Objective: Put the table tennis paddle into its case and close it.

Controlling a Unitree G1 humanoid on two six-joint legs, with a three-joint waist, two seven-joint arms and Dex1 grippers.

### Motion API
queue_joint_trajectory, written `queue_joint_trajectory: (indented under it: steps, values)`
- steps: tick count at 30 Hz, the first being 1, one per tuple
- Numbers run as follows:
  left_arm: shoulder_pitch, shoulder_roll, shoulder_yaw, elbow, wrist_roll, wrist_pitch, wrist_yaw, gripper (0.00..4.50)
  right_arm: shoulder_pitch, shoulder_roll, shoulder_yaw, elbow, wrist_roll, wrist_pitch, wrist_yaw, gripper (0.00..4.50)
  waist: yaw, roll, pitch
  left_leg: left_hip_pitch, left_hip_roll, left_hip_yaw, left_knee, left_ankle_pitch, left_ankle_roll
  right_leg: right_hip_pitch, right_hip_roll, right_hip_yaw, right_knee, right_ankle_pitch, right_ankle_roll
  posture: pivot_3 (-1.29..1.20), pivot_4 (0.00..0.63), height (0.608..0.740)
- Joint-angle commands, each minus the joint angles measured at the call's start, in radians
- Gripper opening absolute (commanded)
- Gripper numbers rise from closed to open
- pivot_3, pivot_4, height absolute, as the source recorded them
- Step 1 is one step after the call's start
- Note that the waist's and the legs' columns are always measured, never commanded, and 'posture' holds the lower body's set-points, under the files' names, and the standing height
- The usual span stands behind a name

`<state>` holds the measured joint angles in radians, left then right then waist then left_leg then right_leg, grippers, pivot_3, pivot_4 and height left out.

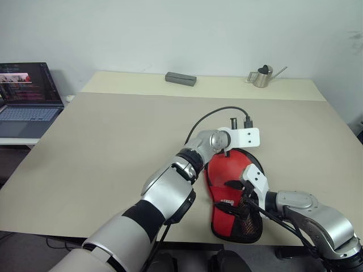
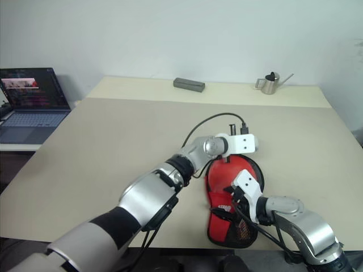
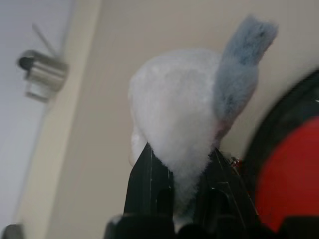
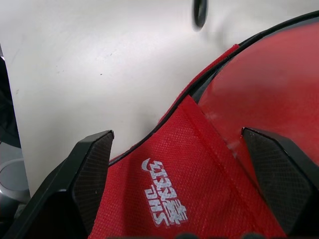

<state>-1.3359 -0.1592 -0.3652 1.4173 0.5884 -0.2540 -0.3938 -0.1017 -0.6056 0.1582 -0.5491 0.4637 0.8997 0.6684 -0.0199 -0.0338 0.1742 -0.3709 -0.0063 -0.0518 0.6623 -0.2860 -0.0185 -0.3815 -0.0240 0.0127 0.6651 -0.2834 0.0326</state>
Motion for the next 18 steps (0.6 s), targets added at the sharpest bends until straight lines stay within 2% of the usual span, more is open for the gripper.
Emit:
queue_joint_trajectory:
  steps: [1,2,10,18]
  values:
    - [-0.014,-0.078,0.016,-0.035,-0.035,-0.013,-0.04,0.15,0.029,-0.002,0.047,0.051,0.004,0.048,0.0,4.5,0.0,0.0,0.0,0.0,0.0,0.0,0.0,0.0,0.0,0.0,0.0,0.0,0.0,0.0,0.0,0.0,0.15,0.74]
    - [-0.016,-0.08,0.03,-0.036,-0.051,-0.004,-0.056,0.15,0.027,-0.002,0.047,0.051,0.004,0.048,0.0,4.5,0.0,0.0,0.0,0.0,0.0,0.0,0.0,0.0,0.0,0.0,0.0,0.0,0.0,0.0,0.0,0.0,0.15,0.74]
    - [-0.047,-0.067,0.052,-0.043,-0.097,-0.019,-0.123,3.01,0.002,-0.008,0.05,0.076,-0.002,0.044,0.011,4.5,-0.003,0.0,0.0,0.0,0.0,0.0,0.0,0.0,0.0,0.0,0.0,0.0,0.0,0.0,0.0,0.0,0.15,0.74]
    - [-0.091,0.004,0.104,-0.061,-0.17,-0.092,-0.293,3.01,-0.042,-0.007,0.06,0.13,-0.015,0.02,0.042,4.5,-0.009,0.0,0.0,0.002,0.0,0.001,0.0,0.0,0.0,0.001,0.001,0.0,0.001,0.0,0.0,0.0,0.15,0.74]
